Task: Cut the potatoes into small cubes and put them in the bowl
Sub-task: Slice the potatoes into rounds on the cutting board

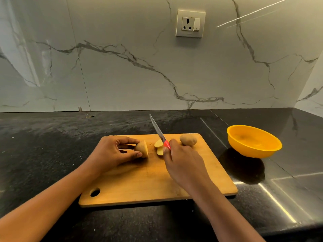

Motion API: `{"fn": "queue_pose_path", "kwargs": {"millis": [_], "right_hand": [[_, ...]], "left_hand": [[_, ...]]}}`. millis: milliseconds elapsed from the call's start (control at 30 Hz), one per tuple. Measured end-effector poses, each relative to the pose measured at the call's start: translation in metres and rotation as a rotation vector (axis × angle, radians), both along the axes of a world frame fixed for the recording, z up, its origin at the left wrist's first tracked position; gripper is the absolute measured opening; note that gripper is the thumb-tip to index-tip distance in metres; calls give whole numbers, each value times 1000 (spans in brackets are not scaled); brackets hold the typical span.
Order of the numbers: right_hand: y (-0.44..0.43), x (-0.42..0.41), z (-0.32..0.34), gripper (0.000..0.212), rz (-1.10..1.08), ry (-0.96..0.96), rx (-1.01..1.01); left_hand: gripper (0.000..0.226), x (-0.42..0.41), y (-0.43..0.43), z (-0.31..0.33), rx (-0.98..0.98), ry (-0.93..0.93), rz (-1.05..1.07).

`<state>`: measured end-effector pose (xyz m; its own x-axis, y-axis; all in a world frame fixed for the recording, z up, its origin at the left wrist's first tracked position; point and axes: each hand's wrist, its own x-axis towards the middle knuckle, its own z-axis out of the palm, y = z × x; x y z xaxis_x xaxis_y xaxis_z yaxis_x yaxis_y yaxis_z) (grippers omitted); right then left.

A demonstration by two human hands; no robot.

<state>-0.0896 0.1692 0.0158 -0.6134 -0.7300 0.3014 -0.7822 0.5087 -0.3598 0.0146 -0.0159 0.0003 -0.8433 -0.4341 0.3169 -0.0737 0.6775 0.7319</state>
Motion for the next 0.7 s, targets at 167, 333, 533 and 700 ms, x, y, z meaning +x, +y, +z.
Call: {"fn": "queue_pose_path", "kwargs": {"millis": [167, 333, 533, 700], "right_hand": [[-9, -25, -8, 27, -25, 1, -106], [-4, -31, -16, 27, -23, 8, -149], [1, -33, -17, 29, -26, -40, -138], [1, -32, -17, 29, -23, -49, -135]], "left_hand": [[91, -5, -14, 11, 3, -199, -95], [81, -34, -15, 47, -405, -667, -198], [80, -51, -6, 72, -698, -896, -314], [84, -46, -9, 68, -786, -875, -373]]}}
